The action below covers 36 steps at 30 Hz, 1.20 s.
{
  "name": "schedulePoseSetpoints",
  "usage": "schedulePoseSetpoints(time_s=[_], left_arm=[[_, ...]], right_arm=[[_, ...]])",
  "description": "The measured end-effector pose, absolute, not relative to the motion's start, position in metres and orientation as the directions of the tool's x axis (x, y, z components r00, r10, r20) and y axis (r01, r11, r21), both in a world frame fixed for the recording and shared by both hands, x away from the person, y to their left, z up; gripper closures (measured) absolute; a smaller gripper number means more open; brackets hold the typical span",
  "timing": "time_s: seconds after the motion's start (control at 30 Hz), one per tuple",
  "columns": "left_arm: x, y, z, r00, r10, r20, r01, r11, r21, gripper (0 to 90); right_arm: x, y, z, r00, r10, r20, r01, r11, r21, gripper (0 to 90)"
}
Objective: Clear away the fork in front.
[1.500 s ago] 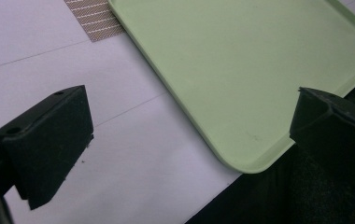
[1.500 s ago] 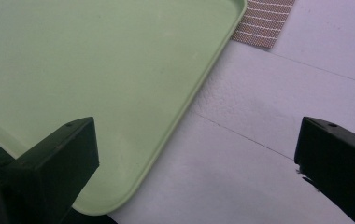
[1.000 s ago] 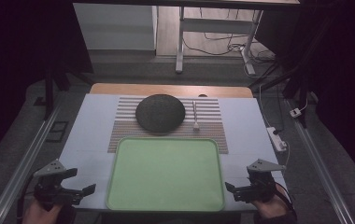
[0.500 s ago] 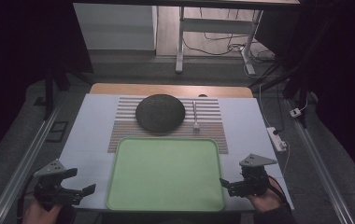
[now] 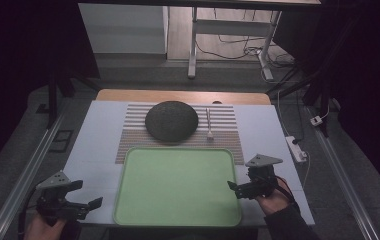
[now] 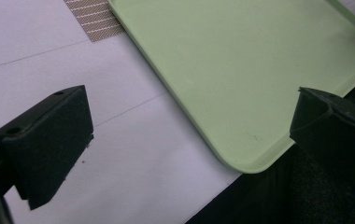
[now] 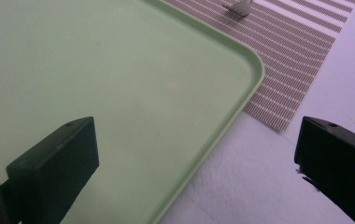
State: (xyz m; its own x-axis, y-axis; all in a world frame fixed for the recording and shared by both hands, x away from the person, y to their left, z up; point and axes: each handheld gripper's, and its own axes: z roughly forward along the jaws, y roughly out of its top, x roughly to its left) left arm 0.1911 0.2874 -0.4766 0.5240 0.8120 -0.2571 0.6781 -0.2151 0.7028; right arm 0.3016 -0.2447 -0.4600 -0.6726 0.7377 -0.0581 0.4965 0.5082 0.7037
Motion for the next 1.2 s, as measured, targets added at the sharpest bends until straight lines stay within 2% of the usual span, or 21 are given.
schedulePoseSetpoints(time_s=[1.2], left_arm=[[0.194, 0.284, -0.478, 0.532, 0.808, -0.251, 0.692, -0.245, 0.679, 0.0]], right_arm=[[0.41, -0.186, -0.473, -0.652, 0.697, -0.3, 0.452, 0.674, 0.584, 0.0]])
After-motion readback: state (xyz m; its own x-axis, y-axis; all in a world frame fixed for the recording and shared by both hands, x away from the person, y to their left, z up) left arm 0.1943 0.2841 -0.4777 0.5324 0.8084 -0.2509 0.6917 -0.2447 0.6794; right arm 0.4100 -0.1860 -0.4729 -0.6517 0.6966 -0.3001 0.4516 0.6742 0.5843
